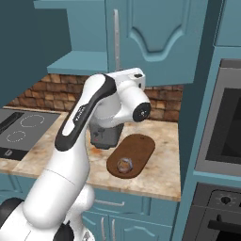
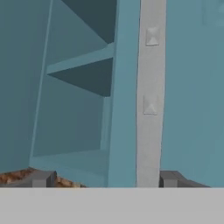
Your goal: Pick the bread, place it on the cutting board, pick the jam, place it on the counter, and close the cabinet.
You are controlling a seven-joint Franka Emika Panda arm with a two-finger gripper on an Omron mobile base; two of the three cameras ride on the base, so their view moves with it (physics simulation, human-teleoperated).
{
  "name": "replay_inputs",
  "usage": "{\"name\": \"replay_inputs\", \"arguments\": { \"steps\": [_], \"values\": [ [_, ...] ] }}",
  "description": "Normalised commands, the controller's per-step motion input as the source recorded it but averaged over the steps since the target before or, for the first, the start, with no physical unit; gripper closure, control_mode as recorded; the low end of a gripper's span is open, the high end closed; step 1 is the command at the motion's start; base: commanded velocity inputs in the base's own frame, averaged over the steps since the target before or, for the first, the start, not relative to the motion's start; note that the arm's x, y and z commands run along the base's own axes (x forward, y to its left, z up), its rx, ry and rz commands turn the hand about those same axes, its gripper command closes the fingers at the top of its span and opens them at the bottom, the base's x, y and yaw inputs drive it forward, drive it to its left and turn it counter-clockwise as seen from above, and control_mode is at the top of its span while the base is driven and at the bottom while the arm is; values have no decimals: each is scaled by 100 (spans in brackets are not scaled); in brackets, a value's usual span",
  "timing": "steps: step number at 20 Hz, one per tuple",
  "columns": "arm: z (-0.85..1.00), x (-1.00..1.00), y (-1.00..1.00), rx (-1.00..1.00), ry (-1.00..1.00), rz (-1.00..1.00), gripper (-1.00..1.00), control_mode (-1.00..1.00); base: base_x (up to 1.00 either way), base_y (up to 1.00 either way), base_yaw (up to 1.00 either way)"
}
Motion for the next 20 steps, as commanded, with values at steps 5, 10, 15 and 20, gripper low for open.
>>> {"name": "replay_inputs", "arguments": {
  "steps": [5,10,15,20],
  "values": [
    [5,43,17,0,0,-3,-100,-100,0,0,0],
    [2,41,7,0,0,-3,-100,-100,0,0,0],
    [0,40,5,0,0,-4,-100,-100,0,0,0],
    [0,39,1,0,0,-5,-100,-100,0,0,0]
  ]
}}
